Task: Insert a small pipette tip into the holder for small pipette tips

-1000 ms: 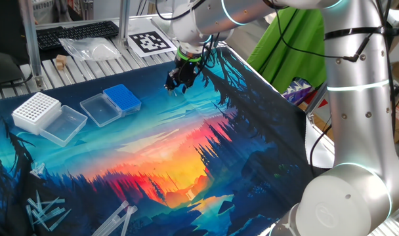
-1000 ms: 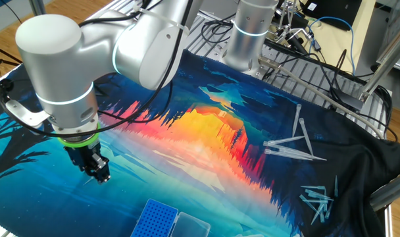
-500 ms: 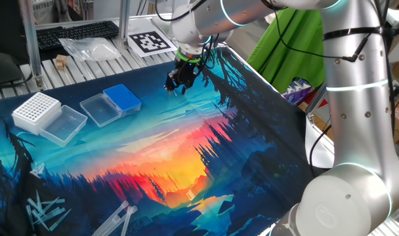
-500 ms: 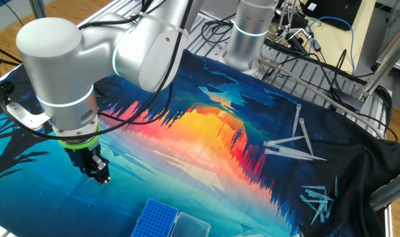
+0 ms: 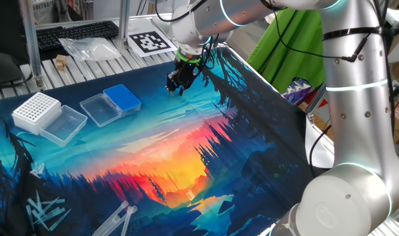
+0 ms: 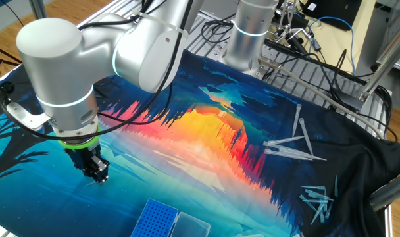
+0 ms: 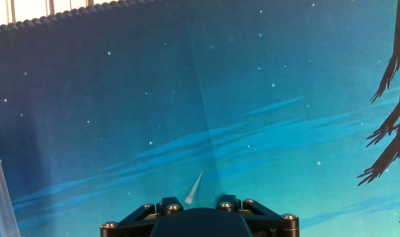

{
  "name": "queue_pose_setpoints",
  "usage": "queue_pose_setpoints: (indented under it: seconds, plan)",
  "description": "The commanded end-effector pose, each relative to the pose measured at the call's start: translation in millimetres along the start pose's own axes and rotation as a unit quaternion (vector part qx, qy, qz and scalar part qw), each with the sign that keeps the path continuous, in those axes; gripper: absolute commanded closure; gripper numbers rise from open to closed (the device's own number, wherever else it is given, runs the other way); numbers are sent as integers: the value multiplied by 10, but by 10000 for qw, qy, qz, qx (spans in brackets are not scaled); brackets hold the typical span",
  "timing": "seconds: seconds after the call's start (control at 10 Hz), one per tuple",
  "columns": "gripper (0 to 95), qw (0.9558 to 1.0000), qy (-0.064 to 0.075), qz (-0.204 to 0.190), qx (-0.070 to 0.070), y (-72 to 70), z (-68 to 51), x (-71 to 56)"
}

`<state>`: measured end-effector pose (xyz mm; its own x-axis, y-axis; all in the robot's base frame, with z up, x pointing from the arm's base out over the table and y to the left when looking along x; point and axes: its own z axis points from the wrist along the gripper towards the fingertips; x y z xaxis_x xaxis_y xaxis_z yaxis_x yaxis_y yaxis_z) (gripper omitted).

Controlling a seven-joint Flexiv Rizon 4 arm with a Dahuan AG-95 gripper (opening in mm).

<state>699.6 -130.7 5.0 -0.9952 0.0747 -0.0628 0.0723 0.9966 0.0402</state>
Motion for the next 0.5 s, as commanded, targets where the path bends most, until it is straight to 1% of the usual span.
queue_pose_setpoints:
  seconds: [0.1, 0.5]
  plan:
    - [570, 10000, -5, -3, 7, -1, 2, 1]
    - [570, 10000, -14, -64, 0, 2, 8, 1]
